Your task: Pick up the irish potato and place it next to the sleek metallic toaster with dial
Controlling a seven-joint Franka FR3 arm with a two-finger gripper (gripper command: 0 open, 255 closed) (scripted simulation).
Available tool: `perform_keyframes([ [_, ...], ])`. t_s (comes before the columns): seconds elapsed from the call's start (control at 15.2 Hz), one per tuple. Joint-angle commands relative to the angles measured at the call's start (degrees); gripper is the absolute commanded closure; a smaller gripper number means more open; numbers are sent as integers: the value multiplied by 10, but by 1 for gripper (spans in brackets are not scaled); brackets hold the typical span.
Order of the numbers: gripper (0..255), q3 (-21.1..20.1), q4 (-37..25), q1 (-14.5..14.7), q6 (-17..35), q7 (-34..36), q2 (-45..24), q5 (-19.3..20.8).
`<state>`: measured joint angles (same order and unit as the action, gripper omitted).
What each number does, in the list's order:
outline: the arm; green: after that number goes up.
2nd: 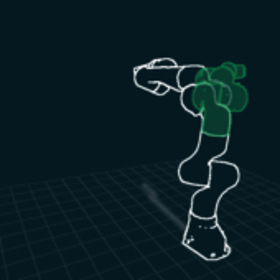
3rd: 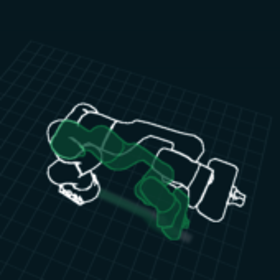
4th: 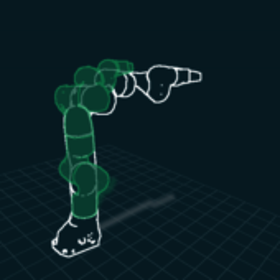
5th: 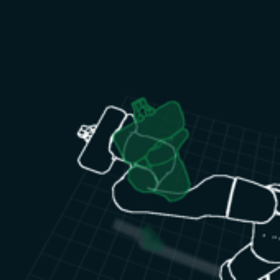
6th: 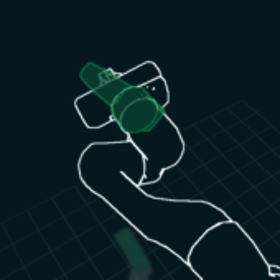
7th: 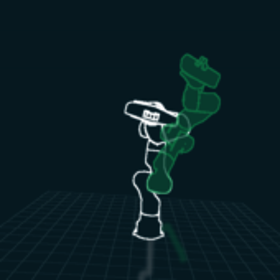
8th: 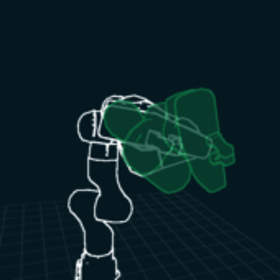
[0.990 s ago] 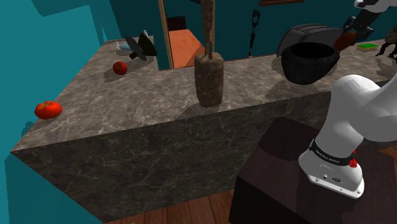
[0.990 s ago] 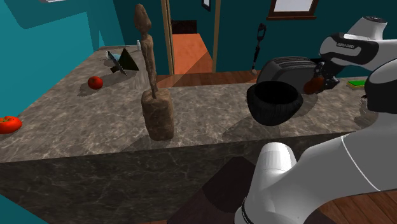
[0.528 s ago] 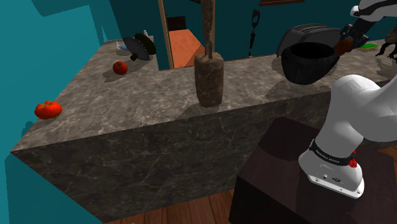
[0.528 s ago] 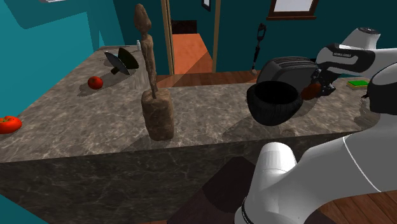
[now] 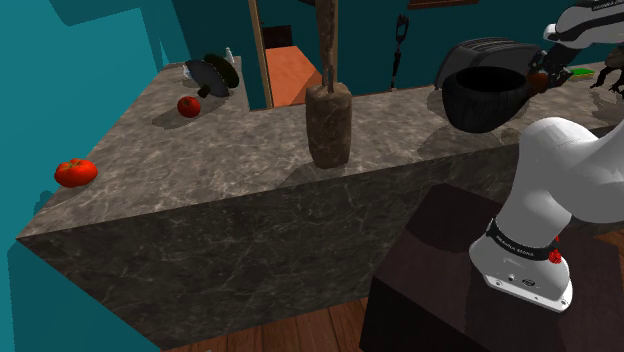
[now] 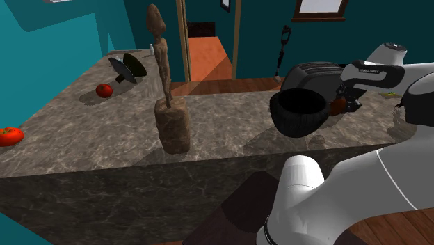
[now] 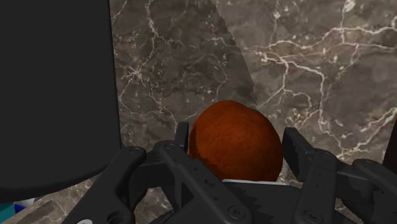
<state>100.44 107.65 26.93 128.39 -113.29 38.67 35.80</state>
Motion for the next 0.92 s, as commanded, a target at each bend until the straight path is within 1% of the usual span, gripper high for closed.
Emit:
perform_keyframes([
  [0.0,255,11,9,5,14,4,4,8],
  [0.86,255,86,41,47,86,27,35,60],
])
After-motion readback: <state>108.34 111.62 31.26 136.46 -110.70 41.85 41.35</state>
